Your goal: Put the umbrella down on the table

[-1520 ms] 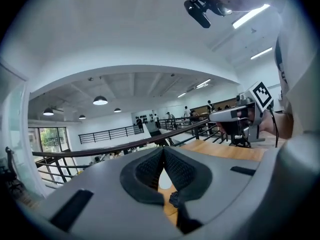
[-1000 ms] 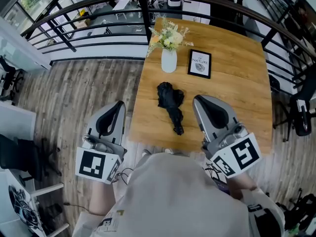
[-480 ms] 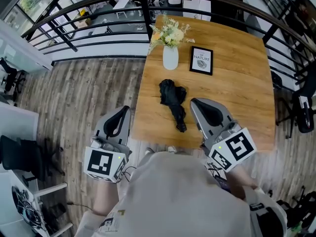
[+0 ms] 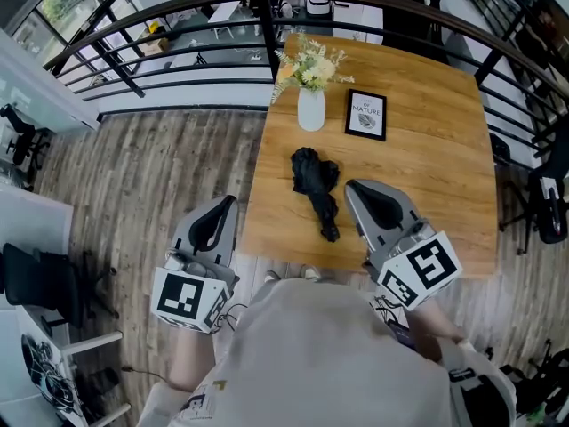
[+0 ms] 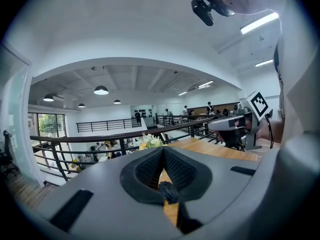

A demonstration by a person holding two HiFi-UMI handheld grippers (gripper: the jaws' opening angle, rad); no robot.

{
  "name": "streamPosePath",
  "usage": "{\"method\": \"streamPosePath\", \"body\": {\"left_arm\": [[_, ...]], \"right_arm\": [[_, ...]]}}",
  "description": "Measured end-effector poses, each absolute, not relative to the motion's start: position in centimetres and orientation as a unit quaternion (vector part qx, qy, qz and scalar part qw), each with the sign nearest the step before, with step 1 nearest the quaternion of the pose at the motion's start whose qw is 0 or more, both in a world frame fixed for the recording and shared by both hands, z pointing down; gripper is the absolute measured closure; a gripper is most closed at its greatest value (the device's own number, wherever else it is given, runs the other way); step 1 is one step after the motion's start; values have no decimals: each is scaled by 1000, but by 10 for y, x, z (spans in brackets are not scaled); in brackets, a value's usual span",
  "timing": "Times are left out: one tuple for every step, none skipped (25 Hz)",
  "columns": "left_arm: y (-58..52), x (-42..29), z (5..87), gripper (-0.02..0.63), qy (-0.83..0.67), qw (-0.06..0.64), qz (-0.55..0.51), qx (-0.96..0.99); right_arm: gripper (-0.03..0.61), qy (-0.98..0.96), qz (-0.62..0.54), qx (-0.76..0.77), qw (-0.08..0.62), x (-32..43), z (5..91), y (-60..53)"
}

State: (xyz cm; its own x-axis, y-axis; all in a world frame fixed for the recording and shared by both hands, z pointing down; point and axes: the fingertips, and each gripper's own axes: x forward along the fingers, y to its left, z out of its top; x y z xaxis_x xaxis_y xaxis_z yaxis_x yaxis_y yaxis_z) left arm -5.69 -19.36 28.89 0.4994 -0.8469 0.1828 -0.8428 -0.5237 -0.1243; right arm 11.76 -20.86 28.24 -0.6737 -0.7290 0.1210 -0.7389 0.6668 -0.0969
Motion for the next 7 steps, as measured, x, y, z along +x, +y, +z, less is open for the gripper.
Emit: {"method": "streamPosePath", "body": {"left_arm": [[-193,-57,289,597,488,8,-110,-866],[-193,-58,288,597,489,7,-109,-865],[-192,-59,287,597,490,6,-108,-865],[-191,-60,287,597,490,6,-107,-865],[-191,-61,286,597,491,6,-106,-865],[-190,-62,285,597,491,5,-105,-865],[-189,-63,285,597,492,4,-104,-864]], "right_arm": [[552,-912,70,402,37,118,283,-209],[552,-912,70,402,37,118,283,-209],[552,-912,69,402,38,117,283,-209],[552,-912,68,402,38,117,282,-209],[552,-912,67,402,38,117,282,-209],[552,-912,67,402,38,116,281,-209],[552,-913,66,402,38,116,281,-209]]}}
